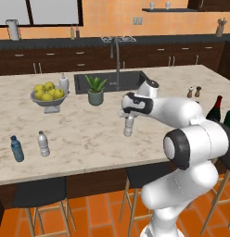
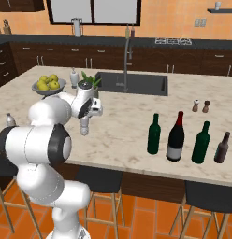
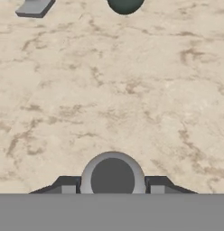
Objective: Move the plastic bottles in the middle to the plastics group, and the glass bottles in the middle to the glass group.
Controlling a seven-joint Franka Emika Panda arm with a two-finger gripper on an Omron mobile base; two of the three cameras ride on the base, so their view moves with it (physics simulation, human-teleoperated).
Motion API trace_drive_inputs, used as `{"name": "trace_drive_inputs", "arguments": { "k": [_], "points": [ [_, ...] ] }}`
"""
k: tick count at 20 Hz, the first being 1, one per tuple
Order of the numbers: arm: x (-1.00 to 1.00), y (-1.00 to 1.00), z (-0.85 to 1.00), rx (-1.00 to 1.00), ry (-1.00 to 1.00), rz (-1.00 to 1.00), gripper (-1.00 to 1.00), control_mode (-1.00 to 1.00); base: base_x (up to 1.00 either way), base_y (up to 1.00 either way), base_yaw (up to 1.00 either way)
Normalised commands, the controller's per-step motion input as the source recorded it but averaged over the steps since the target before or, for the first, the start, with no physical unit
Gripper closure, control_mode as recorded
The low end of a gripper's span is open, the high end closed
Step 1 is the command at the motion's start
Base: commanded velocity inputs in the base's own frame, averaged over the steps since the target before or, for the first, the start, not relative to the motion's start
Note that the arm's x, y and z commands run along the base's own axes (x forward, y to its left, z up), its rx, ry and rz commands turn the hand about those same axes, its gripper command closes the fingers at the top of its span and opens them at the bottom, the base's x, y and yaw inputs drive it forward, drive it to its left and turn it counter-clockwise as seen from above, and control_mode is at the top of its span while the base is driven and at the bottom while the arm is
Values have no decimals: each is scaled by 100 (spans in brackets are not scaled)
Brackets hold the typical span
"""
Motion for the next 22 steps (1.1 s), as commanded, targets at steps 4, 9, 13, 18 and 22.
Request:
{"name": "trace_drive_inputs", "arguments": {
  "k": [4,9,13,18,22],
  "points": [
    [-1,90,8,-1,5,21,100,-100,0,0,0],
    [-18,96,0,-3,3,13,100,-100,0,0,0],
    [-1,100,0,-4,0,24,100,-100,0,0,0],
    [0,100,0,-3,-1,13,100,-100,0,0,0],
    [-8,100,0,0,-7,9,100,-100,0,0,0]
  ]
}}
